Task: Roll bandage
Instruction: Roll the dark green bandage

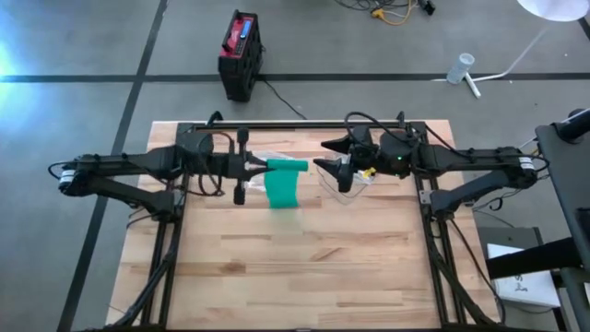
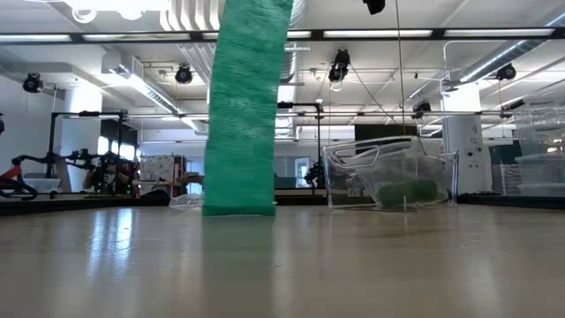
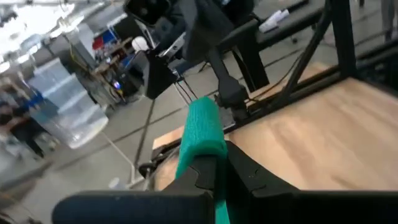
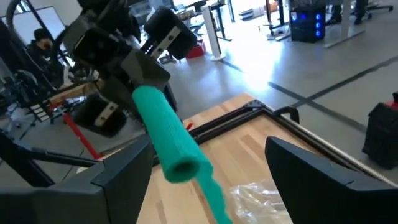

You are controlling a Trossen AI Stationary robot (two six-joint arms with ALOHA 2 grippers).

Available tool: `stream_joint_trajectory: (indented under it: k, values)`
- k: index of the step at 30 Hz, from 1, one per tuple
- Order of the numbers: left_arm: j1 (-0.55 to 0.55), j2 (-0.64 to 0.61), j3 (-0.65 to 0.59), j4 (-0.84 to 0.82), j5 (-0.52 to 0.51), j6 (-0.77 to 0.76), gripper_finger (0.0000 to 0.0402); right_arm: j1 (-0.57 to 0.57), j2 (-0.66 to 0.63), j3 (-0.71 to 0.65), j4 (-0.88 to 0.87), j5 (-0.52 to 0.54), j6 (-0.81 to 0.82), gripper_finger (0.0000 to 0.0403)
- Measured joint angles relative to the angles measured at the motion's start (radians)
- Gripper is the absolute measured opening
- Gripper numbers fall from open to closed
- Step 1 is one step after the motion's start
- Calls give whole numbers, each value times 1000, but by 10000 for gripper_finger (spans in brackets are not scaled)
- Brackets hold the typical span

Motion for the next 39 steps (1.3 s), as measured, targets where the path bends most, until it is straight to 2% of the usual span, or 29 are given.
stream_joint_trajectory:
  k: [4,9,14,22,28,32,39]
  values:
    - [0,-3,41,-17,18,-112,0,0,-1,-3,-9,0,-47,299]
    - [0,-13,51,0,143,-222,0,14,-7,-19,-11,-7,-191,307]
    - [11,-41,49,-10,140,-321,0,42,-22,-33,-5,-7,-282,299]
    - [21,-73,29,-11,140,-371,0,62,-15,-71,-7,-9,-338,277]
    - [21,-76,29,-15,139,-432,0,64,-15,-114,-3,-11,-412,280]
    - [21,-79,28,-20,80,-490,0,69,7,-141,9,-11,-465,283]
    - [27,-118,28,-20,69,-499,0,80,20,-183,113,-11,-511,270]
